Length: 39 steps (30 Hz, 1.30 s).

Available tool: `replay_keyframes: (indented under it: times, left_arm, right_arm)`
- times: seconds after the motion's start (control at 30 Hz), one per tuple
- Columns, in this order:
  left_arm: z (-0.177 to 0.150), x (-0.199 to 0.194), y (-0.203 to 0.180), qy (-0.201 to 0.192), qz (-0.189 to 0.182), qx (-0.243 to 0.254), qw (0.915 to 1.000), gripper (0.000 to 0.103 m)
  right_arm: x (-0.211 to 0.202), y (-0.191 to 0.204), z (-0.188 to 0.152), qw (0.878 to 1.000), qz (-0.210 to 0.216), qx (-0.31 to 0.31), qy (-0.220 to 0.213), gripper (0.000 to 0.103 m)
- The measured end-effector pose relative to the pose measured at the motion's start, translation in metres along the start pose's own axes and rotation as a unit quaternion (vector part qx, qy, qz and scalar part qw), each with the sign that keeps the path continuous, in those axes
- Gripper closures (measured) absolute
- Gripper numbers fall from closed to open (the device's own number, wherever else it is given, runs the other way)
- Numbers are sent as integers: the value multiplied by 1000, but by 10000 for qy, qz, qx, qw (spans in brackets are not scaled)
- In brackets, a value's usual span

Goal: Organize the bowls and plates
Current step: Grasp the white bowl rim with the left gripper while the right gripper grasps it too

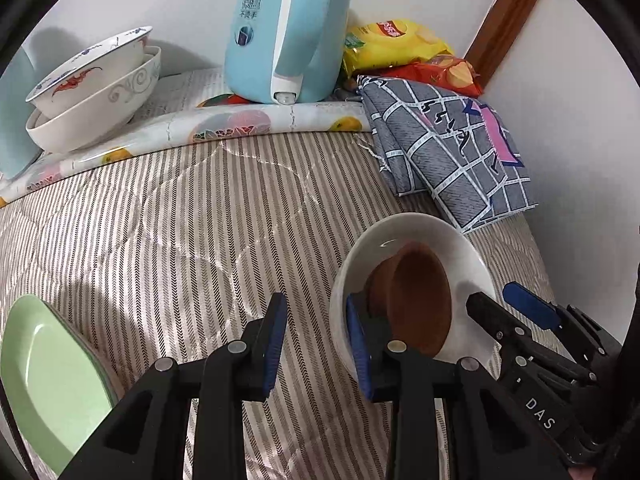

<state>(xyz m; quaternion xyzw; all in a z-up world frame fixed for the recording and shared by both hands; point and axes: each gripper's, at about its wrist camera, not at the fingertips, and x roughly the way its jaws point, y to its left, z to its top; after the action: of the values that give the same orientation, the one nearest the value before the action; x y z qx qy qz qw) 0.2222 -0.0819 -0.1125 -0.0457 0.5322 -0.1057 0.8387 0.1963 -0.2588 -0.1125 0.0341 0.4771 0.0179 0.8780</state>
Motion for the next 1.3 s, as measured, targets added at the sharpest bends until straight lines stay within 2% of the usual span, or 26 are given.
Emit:
replay_keyframes:
  times: [0.1, 0.37, 0.77, 1.07, 1.23, 1.3]
  left_arm:
    - [1, 4, 0, 48, -11, 10, 10000, 74]
    - [2, 16, -4, 195, 94, 113, 9997, 73]
    - [2, 36, -8, 366, 273, 195, 9988, 67]
    - [2, 39, -5, 278, 133, 189, 9993, 68]
    - [0, 37, -5, 221, 53, 243, 9994, 74]
    - [-1, 37, -7, 202, 32, 267, 9994, 77]
  right_arm:
    - [6, 3, 1, 9999, -35, -39, 89, 62]
    - [21, 5, 1, 9991, -206, -122, 356, 67]
    - [33, 2, 4, 9990, -116, -46, 434, 67]
    - [33, 1, 3, 9993, -115, -75, 355, 66]
    - [31, 1, 0, 9997, -88, -3, 243, 66]
    - [31, 1, 0, 9997, -4, 38, 223, 73]
